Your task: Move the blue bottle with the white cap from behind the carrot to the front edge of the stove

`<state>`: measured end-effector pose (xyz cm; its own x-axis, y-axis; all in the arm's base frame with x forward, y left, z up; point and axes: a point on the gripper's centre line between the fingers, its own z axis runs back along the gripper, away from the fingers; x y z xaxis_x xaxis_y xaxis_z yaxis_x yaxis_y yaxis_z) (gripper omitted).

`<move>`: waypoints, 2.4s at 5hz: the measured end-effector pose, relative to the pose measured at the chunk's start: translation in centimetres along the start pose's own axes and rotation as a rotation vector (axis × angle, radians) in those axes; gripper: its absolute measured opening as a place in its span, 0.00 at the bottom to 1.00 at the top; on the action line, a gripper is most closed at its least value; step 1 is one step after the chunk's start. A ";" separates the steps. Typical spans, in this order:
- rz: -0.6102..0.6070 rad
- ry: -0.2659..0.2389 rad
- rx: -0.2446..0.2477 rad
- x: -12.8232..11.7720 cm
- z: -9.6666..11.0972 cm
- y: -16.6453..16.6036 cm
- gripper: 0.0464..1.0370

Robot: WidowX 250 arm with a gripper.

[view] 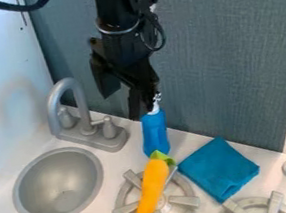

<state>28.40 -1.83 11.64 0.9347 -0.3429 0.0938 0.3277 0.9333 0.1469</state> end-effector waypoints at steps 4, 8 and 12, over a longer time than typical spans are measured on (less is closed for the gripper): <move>0.062 0.094 -0.086 4.3 -2.9 2.6 0.97; 0.326 -0.007 -0.065 7.7 -6.5 5.9 0.97; 0.514 -0.004 -0.006 8.9 -13.2 6.5 0.97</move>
<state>40.67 2.60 0.41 0.9746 0.1604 0.1564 -0.1737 0.9819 0.0754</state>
